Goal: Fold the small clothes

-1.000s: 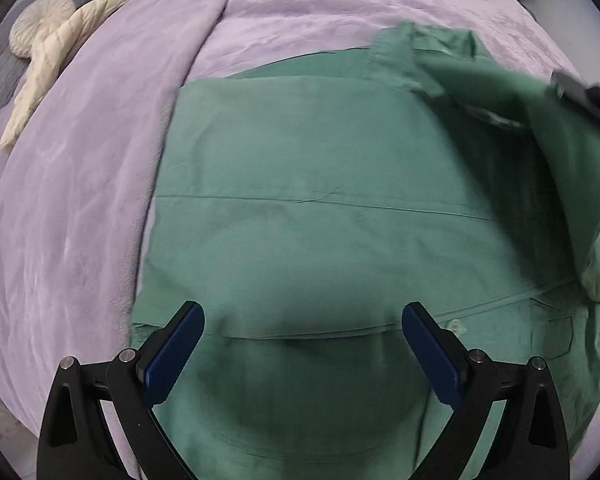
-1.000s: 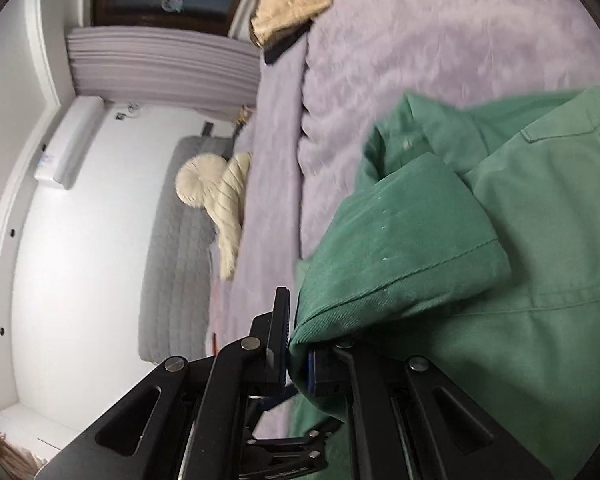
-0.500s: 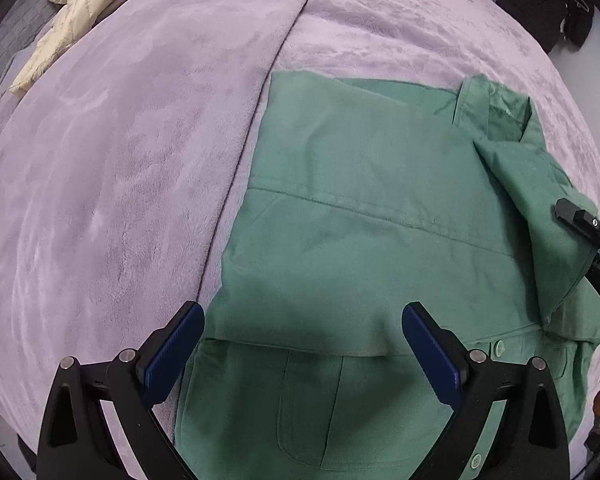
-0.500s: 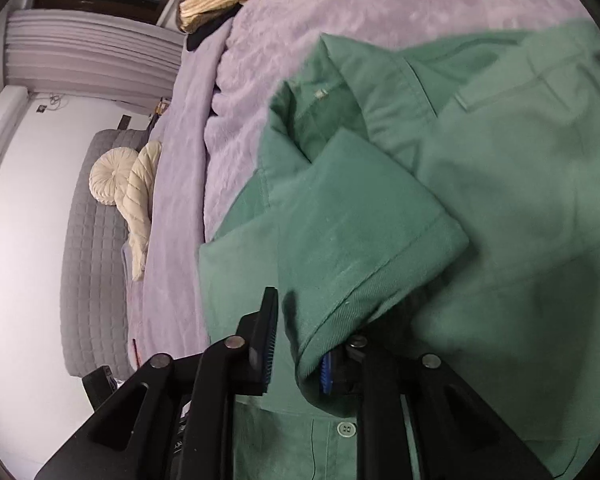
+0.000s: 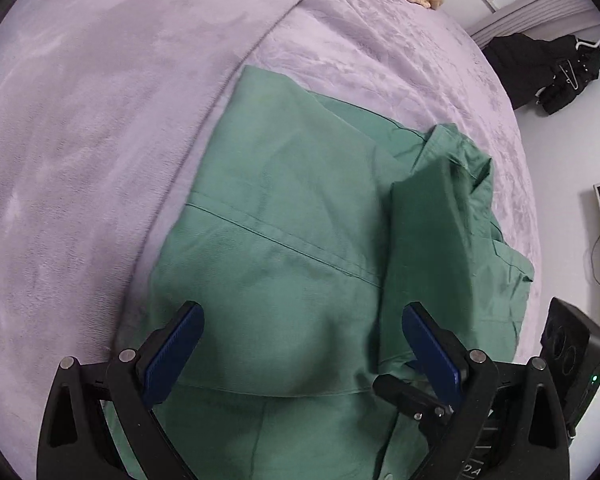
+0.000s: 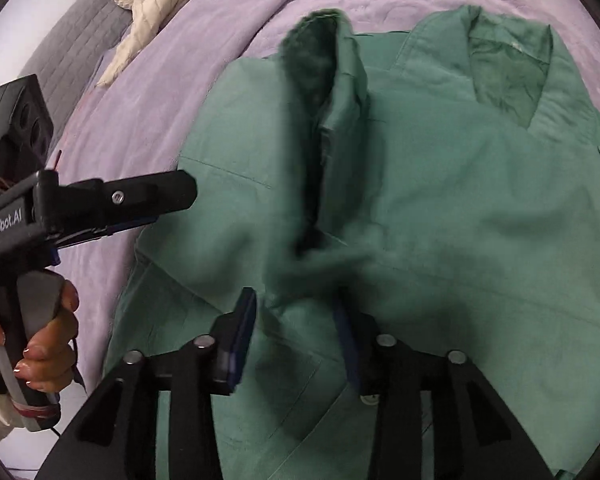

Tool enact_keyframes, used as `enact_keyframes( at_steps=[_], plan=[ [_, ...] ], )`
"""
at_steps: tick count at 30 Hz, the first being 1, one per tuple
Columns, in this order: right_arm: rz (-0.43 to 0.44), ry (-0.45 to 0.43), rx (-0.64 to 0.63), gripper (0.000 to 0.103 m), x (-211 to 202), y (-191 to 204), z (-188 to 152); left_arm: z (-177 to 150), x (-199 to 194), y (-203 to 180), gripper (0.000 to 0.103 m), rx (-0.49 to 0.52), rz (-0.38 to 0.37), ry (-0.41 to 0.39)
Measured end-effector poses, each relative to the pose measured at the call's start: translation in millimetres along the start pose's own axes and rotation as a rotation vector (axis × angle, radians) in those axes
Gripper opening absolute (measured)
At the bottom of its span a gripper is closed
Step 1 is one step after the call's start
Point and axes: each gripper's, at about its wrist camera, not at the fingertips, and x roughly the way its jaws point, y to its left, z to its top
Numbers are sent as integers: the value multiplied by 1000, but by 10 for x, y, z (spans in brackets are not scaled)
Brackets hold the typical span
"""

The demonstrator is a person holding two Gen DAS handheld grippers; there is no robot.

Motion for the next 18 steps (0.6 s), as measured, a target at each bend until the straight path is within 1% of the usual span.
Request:
enact_keyframes(
  at_steps=[2, 4, 5, 8, 9, 10, 12, 13, 14, 15, 16, 17, 18],
  plan=[
    [22, -11, 46, 51, -116, -98, -85, -21, 44, -76, 100, 3, -33, 16],
    [57, -25, 136, 51, -287, -289, -230, -27, 117, -155, 100, 19, -47, 41],
    [66, -30, 183, 52, -343, -384, -298, -33, 163, -184, 100, 27, -43, 51],
    [84, -58, 404, 54, -601, -897, -726, -39, 303, -247, 100, 40, -16, 71],
    [83, -66, 462, 54, -664, -1007, -848, -46, 323, -260, 100, 41, -10, 72],
    [78, -84, 538, 54, -738, -1176, -996, -41, 350, -283, 100, 43, -2, 70],
    [73, -126, 646, 54, -887, -1455, -1251, -38, 383, -318, 100, 51, 13, 63],
    [76, -157, 713, 54, -921, -1592, -1327, -37, 395, -341, 100, 57, 25, 58],
    [97, -194, 773, 54, -973, -1750, -1481, -37, 404, -367, 99, 64, 43, 54],
    [130, -232, 826, 54, -974, -1846, -1532, -42, 405, -392, 82, 74, 64, 48],
    [165, -275, 875, 51, -963, -1923, -1572, -50, 404, -417, 46, 91, 86, 42],
    [191, -323, 917, 20, -972, -1987, -1593, -54, 421, -455, 31, 116, 125, 49],
    [200, -346, 930, 5, -993, -2031, -1598, -58, 421, -472, 25, 122, 117, 58]
  ],
)
